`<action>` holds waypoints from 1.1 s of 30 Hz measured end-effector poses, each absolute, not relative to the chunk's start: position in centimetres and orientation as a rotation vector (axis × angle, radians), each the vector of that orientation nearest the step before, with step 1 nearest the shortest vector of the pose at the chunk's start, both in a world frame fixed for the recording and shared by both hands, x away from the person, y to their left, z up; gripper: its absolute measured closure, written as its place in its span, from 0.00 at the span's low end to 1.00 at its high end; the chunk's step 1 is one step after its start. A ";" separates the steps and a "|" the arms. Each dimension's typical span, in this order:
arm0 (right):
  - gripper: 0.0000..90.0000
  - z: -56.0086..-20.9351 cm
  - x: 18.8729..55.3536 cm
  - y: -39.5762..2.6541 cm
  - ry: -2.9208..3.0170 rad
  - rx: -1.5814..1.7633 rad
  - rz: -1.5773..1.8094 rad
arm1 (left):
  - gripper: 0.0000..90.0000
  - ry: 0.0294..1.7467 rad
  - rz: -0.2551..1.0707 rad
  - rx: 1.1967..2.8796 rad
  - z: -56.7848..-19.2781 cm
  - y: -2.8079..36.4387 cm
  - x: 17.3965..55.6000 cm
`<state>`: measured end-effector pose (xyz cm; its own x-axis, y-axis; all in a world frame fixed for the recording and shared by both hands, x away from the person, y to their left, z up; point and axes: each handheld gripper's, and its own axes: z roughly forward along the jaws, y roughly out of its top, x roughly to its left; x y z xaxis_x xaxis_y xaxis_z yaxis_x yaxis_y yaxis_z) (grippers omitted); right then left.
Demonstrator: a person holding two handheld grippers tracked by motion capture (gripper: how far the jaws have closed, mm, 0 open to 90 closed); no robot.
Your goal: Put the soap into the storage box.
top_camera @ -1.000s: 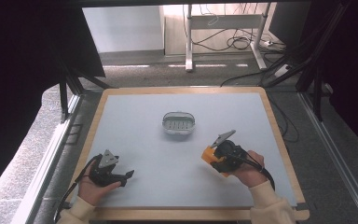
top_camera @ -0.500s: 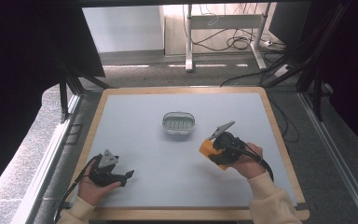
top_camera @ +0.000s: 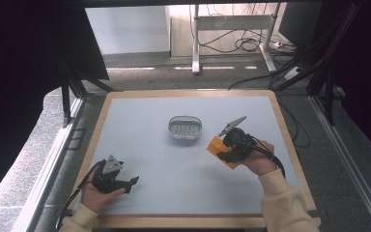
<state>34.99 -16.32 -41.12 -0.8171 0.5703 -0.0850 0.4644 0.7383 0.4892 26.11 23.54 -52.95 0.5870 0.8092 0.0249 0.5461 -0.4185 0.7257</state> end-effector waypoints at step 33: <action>0.69 -40.3 36.8 -14.5 2.729 0.762 0.652 | 0.19 1.065 0.494 2.146 -53.0 23.6 26.2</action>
<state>36.81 -14.47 -40.35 -0.8370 0.5376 -0.1017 0.4335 0.7651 0.4762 26.17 23.63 -52.98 0.5928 0.8046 0.0343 0.5456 -0.4326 0.7178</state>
